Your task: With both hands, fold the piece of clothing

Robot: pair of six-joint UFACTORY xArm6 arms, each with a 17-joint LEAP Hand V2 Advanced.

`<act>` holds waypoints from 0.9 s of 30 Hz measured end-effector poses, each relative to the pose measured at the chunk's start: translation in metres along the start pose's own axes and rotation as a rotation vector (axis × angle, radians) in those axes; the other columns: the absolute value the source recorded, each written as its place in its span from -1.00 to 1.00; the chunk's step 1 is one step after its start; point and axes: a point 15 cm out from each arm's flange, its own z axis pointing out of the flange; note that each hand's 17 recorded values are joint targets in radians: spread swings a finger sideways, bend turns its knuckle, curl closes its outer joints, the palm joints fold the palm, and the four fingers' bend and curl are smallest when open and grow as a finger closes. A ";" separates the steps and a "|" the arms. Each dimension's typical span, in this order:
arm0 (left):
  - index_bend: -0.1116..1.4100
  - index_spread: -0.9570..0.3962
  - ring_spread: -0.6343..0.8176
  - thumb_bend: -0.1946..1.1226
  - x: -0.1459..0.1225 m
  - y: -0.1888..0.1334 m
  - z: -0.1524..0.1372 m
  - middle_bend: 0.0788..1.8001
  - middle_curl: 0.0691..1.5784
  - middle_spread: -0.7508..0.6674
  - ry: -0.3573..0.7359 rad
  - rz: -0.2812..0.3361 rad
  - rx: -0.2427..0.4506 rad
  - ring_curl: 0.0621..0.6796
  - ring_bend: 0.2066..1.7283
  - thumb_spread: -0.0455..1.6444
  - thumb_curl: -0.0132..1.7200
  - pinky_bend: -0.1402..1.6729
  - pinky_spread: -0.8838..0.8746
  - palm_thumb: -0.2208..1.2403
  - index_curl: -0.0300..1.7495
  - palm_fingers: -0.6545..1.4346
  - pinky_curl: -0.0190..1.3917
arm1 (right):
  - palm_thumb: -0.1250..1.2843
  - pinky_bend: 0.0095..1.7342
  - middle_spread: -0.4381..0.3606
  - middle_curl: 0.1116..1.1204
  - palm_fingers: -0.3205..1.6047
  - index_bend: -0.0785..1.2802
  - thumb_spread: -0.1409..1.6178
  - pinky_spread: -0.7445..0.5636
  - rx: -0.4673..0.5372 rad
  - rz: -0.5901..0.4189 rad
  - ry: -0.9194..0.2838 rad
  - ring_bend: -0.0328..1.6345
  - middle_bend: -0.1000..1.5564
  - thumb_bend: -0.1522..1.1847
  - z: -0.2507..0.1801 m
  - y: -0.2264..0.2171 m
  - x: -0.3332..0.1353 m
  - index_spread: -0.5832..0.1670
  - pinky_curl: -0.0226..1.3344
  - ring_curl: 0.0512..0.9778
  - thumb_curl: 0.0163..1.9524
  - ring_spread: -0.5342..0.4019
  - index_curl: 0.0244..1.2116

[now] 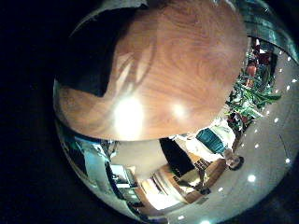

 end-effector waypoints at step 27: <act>-0.63 0.41 0.43 -0.74 0.015 0.014 0.046 -0.88 -0.71 0.48 0.048 0.006 -0.055 -0.47 -0.40 0.39 -0.65 -0.38 0.51 -0.35 -0.57 -0.33 -0.50 | 0.57 0.53 -0.36 0.37 0.46 0.50 0.48 -0.23 0.096 0.193 0.074 0.67 0.57 -0.73 -0.012 0.024 0.095 -0.44 -0.03 0.26 -0.44 -0.31 0.47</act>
